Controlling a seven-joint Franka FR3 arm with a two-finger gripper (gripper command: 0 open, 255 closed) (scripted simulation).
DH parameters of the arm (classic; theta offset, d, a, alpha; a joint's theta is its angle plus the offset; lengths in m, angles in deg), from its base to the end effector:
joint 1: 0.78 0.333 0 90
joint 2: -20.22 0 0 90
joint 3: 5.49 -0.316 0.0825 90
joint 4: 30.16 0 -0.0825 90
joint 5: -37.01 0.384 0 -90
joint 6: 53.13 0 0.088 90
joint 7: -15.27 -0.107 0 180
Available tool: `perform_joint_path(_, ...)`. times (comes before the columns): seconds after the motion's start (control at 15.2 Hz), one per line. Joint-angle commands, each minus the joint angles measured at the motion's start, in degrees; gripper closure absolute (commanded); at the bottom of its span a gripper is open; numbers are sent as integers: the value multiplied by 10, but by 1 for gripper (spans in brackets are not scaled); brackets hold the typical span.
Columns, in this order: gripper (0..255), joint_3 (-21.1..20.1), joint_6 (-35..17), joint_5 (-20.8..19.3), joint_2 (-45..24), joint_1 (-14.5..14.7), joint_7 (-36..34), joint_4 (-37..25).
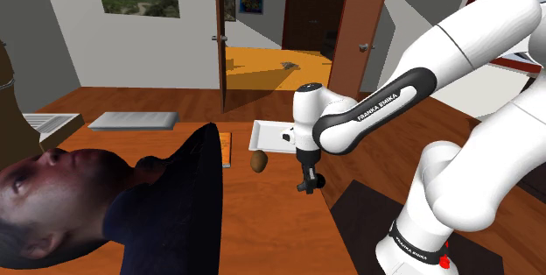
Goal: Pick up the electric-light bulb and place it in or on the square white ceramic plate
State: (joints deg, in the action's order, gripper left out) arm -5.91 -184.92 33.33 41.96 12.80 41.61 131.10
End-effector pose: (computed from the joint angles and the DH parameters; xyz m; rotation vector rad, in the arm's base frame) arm 0.3346 0.0818 0.3007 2.8861 1.1351 -0.2163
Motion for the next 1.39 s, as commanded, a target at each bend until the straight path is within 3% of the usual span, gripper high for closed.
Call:
perform_joint_path(0.0, 255, 0, 0, 0, 0, 0, 0, 0)
perform_joint_path(0.4, 255, 0, 0, 0, 0, 0, 0, 0)
perform_joint_path(1.32, 255, 1, 142, 6, 88, 3, 8, -54)
